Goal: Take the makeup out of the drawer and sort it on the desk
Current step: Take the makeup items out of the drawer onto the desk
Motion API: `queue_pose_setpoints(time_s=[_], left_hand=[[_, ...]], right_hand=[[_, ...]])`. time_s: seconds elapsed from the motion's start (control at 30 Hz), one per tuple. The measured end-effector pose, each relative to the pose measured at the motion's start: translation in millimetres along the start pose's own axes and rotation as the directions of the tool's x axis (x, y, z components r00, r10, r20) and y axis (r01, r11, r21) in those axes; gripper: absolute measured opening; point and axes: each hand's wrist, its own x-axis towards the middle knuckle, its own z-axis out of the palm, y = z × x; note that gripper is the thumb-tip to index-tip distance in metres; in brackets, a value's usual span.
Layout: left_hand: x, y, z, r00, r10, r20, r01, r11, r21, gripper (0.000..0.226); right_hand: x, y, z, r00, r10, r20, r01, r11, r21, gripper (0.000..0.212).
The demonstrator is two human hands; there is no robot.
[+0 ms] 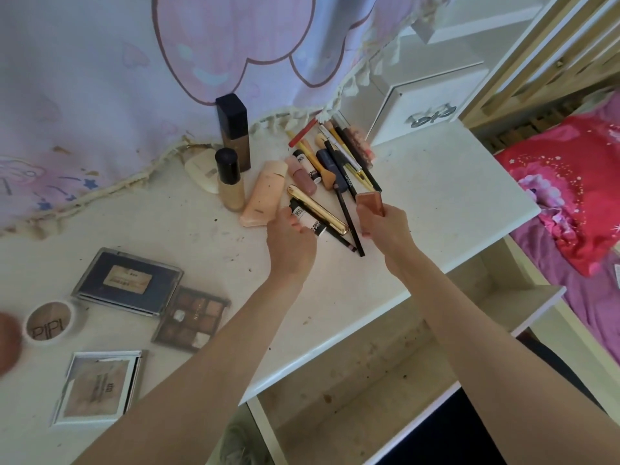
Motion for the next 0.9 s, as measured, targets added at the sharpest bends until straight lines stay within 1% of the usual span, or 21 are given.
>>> queue_pose_setpoints(time_s=[0.03, 0.07, 0.1, 0.17, 0.2, 0.27, 0.37, 0.47, 0.5, 0.57, 0.63, 0.67, 0.7, 0.77, 0.83, 0.9], left_hand=[[-3.3, -0.5, -0.5, 0.999, -0.023, 0.045, 0.023, 1.000, -0.009, 0.019], [-6.3, -1.3, -1.3, 0.996, -0.037, 0.084, 0.038, 0.999, -0.008, 0.024], [-8.7, -1.7, -2.5, 0.992, -0.051, 0.117, 0.050, 0.999, 0.009, 0.034], [-12.9, -3.2, -6.4, 0.987, -0.057, 0.151, 0.052, 0.998, 0.040, 0.043], [-15.0, -3.7, -9.2, 0.985, -0.052, 0.166, 0.045, 0.998, 0.045, 0.044], [-21.4, -4.0, -16.9, 0.977, -0.045, 0.208, 0.034, 0.998, 0.054, 0.048], [-39.7, -8.9, -37.2, 0.964, 0.020, 0.265, -0.050, 0.993, 0.106, 0.043], [-64.0, -20.3, -70.2, 0.953, 0.161, 0.256, -0.213, 0.959, 0.189, 0.035], [-70.0, -26.8, -83.8, 0.945, 0.224, 0.240, -0.282, 0.929, 0.241, 0.034], [-76.3, -41.1, -115.5, 0.916, 0.341, 0.210, -0.399, 0.817, 0.415, 0.033], [-75.5, -57.9, -149.5, 0.887, 0.417, 0.200, -0.445, 0.651, 0.615, 0.035], [-73.7, -67.2, -166.0, 0.879, 0.429, 0.208, -0.441, 0.567, 0.695, 0.042], [-71.8, -76.9, -181.1, 0.881, 0.416, 0.225, -0.426, 0.493, 0.758, 0.051], [-70.3, -93.1, -204.0, 0.905, 0.333, 0.265, -0.388, 0.388, 0.836, 0.066], [-68.6, -105.3, -215.6, 0.913, 0.275, 0.302, -0.385, 0.330, 0.862, 0.074], [-67.3, -112.3, -218.6, 0.907, 0.272, 0.322, -0.395, 0.280, 0.875, 0.073]], right_hand=[[-2.8, 1.4, -1.8, 1.000, 0.009, -0.005, -0.008, 1.000, 0.016, 0.022], [-6.3, 3.2, -3.9, 1.000, 0.013, -0.006, -0.013, 1.000, 0.025, 0.021], [-10.6, 4.9, -5.8, 1.000, 0.009, -0.002, -0.009, 0.999, 0.037, 0.016], [-21.3, 8.3, -9.4, 1.000, -0.004, 0.019, 0.002, 0.995, 0.099, 0.006], [-27.0, 10.1, -10.5, 0.999, -0.004, 0.032, 0.000, 0.991, 0.131, 0.006], [-38.4, 15.1, -10.6, 0.999, 0.018, 0.051, -0.026, 0.986, 0.164, 0.013], [-59.1, 24.3, -5.7, 0.994, 0.061, 0.089, -0.076, 0.981, 0.176, 0.019], [-84.1, 29.2, 6.3, 0.974, 0.084, 0.212, -0.122, 0.977, 0.173, 0.026], [-92.8, 29.0, 13.1, 0.962, 0.076, 0.260, -0.125, 0.976, 0.176, 0.025], [-107.3, 24.9, 31.7, 0.940, 0.032, 0.340, -0.089, 0.984, 0.156, 0.019], [-116.3, 16.7, 55.9, 0.927, -0.014, 0.375, -0.037, 0.991, 0.128, 0.018], [-117.3, 12.5, 69.3, 0.928, -0.033, 0.371, -0.014, 0.992, 0.122, 0.017], [-117.0, 8.3, 82.9, 0.933, -0.054, 0.356, 0.015, 0.994, 0.111, 0.015], [-113.4, -0.8, 108.6, 0.946, -0.107, 0.306, 0.101, 0.994, 0.037, 0.022], [-109.1, -9.7, 129.9, 0.948, -0.157, 0.275, 0.180, 0.982, -0.059, 0.025], [-105.4, -17.3, 145.4, 0.947, -0.188, 0.262, 0.223, 0.968, -0.111, 0.024]])
